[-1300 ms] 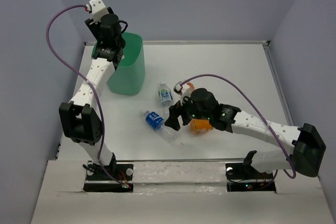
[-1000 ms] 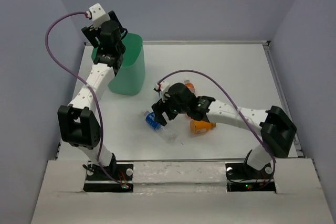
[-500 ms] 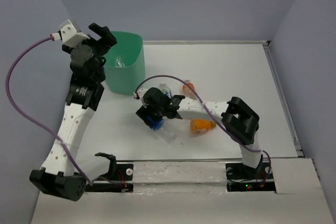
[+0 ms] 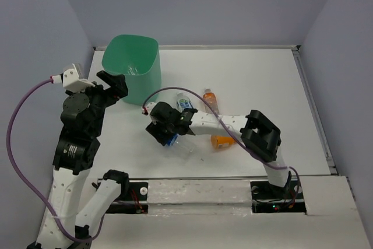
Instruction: Put the plastic bottles in the bin
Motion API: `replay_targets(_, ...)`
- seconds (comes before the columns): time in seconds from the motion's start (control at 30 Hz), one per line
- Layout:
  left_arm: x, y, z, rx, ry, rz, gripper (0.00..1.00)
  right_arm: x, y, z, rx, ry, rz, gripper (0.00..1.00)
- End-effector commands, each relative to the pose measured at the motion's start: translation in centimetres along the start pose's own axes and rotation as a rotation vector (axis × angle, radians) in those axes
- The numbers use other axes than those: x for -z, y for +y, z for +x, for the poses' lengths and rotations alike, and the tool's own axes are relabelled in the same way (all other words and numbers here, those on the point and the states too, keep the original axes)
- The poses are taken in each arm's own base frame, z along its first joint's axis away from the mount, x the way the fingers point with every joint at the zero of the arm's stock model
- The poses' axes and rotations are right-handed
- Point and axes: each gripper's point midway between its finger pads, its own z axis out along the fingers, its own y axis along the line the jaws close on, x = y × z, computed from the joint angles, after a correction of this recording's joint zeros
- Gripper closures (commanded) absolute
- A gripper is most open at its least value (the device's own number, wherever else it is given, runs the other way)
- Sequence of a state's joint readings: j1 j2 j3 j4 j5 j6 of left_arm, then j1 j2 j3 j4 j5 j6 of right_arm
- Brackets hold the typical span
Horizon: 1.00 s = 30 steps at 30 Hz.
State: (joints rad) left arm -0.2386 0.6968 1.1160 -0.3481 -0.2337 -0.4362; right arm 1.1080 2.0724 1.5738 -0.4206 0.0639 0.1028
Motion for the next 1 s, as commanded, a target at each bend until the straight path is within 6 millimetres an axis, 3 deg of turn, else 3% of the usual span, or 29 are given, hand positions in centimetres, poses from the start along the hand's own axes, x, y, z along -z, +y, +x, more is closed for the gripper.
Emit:
replay_targets(0.0, 2.1, 0.9, 1.3, -0.009, 0.052, -0.004, 0.01, 11.6, 1.0, -11.6, -0.060, -0.380, -0.044, 0.60)
replay_targets(0.13, 3.3, 1.3, 1.2, -0.010, 0.053, -0.005, 0.01, 18.8, -1.1, -17.3, -0.084, -0.591, -0.002, 0.62)
replay_targets(0.17, 3.6, 1.3, 1.5, -0.008, 0.060, 0.003, 0.01, 21.5, -1.8, -19.7, -0.095, -0.679, 0.004, 0.63)
replay_targets(0.27, 3.7, 1.4, 3.0, 0.003, 0.093, 0.025, 0.01, 25.1, -3.9, -23.5, -0.114, -0.818, 0.042, 0.64)
replay_targets(0.3, 3.4, 1.7, 4.8, 0.011, 0.131, 0.030, 0.01, 27.8, -5.4, -26.1, -0.125, -0.922, 0.069, 0.64)
replay_targets(0.37, 3.4, 1.2, 8.4, 0.047, 0.234, 0.094, 0.01, 30.4, -7.5, -29.5, -0.153, -1.051, 0.078, 0.66)
replay_targets(0.4, 3.3, 1.7, 9.5, 0.043, 0.256, 0.082, 0.01, 29.6, -8.2, -29.9, -0.159, -1.059, 0.079, 0.66)
replay_targets(0.43, 3.5, 0.8, 10.8, 0.074, 0.305, 0.137, 0.01, 31.5, -8.7, -31.6, -0.167, -1.131, 0.076, 0.66)
replay_targets(0.47, 3.3, 1.2, 13.0, 0.086, 0.362, 0.142, 0.01, 32.0, -9.2, -32.6, -0.169, -1.168, 0.071, 0.66)
replay_targets(0.5, 3.5, 0.2, 13.8, 0.113, 0.391, 0.197, 0.01, 32.8, -10.4, -34.4, -0.185, -1.253, 0.079, 0.66)
replay_targets(0.57, 3.4, 0.3, 15.2, 0.127, 0.431, 0.204, 0.01, 33.3, -10.8, -36.0, -0.193, -1.322, 0.066, 0.66)
replay_targets(0.6, 3.1, 0.4, 16.4, 0.137, 0.453, 0.208, 0.01, 32.1, -11.5, -36.9, -0.191, -1.350, 0.063, 0.66)
replay_targets(0.67, 3.3, -0.2, 18.9, 0.180, 0.532, 0.253, 0.01, 35.0, -11.9, -38.7, -0.178, -1.486, 0.062, 0.66)
replay_targets(0.7, 3.7, -0.8, 20.0, 0.201, 0.576, 0.289, 0.01, 33.3, -12.6, -39.2, -0.175, -1.496, 0.068, 0.66)
replay_targets(0.73, 3.9, -1.0, 20.9, 0.232, 0.606, 0.294, 0.01, 34.4, -12.5, -39.8, -0.171, -1.549, 0.064, 0.66)
replay_targets(0.8, 4.1, -0.8, 23.3, 0.260, 0.659, 0.311, 0.01, 34.7, -13.1, -40.4, -0.177, -1.636, 0.059, 0.67)
replay_targets(0.83, 4.3, -0.7, 24.0, 0.269, 0.679, 0.313, 0.01, 34.2, -13.0, -40.6, -0.180, -1.652, 0.040, 0.67)
replay_targets(0.87, 4.4, -0.6, 24.5, 0.274, 0.690, 0.314, 0.01, 31.6, -13.1, -40.7, -0.185, -1.637, 0.026, 0.67)
replay_targets(0.9, 4.5, -0.4, 25.4, 0.286, 0.709, 0.307, 0.01, 32.0, -12.8, -40.9, -0.183, -1.678, 0.004, 0.67)
replay_targets(0.93, 4.6, -0.4, 25.8, 0.292, 0.718, 0.310, 0.01, 31.1, -12.8, -40.9, -0.178, -1.681, -0.005, 0.67)
replay_targets(0.97, 4.6, -0.4, 26.1, 0.298, 0.726, 0.310, 0.01, 28.3, -13.6, -40.8, -0.183, -1.659, 0.004, 0.67)
